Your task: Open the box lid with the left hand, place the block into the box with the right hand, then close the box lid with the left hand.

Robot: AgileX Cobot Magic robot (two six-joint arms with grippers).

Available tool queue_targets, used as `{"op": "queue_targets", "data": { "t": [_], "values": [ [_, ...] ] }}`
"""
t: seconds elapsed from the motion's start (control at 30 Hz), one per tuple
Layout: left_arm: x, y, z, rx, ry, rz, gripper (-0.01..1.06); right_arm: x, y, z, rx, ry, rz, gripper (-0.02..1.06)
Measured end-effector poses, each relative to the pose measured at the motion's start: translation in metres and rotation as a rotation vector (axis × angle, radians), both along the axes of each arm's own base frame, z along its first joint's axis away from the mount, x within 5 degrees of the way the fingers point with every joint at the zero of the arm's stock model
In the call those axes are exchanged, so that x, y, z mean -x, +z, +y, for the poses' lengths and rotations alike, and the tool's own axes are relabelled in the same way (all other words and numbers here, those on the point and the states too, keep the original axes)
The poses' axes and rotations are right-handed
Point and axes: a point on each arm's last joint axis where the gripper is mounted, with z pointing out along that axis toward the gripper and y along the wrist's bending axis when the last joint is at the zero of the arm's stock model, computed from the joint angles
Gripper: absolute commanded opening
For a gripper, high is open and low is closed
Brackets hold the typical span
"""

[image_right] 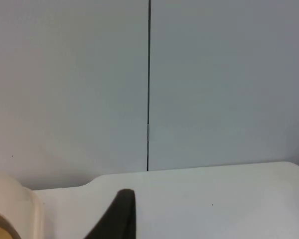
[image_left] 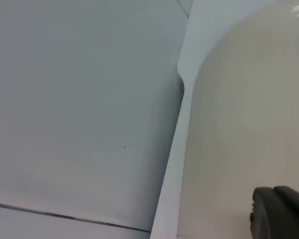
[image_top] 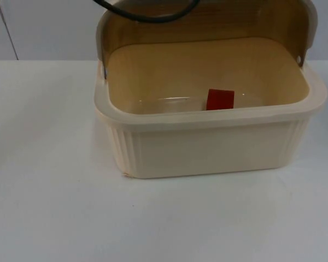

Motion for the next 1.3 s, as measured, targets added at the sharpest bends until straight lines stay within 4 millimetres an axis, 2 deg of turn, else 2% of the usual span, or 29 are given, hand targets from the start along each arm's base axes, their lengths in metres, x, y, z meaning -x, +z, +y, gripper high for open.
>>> {"op": "queue_targets", "data": {
  "t": [0.47, 0.7, 0.83, 1.03, 1.17, 1.2, 1.3],
  "values": [
    [0.008, -0.009, -0.022, -0.034, 0.038, 0.017, 0.0, 0.0, 0.0, 0.0, 0.0, 0.0, 0.0, 1.05],
    [0.008, -0.018, -0.021, -0.057, 0.055, 0.039, 0.0, 0.0, 0.0, 0.002, 0.004, 0.01, 0.0, 1.05],
    [0.015, -0.022, -0.022, -0.066, 0.058, 0.03, 0.0, -0.001, 0.0, 0.006, 0.019, 0.033, 0.002, 1.05],
    [0.037, -0.032, -0.029, -0.093, 0.056, 0.032, 0.0, -0.001, 0.0, 0.007, 0.021, 0.041, 0.002, 1.05],
    [0.064, -0.043, -0.034, -0.111, 0.042, 0.046, 0.0, -0.001, 0.0, 0.007, 0.022, 0.041, 0.002, 1.05],
    [0.064, -0.043, -0.034, -0.111, 0.042, 0.046, 0.0, -0.001, 0.0, 0.007, 0.022, 0.041, 0.002, 1.05],
    [0.081, -0.053, -0.034, -0.123, 0.04, 0.055, 0.0, -0.001, 0.0, 0.007, 0.011, 0.038, 0.0, 1.05]
  ]
}}
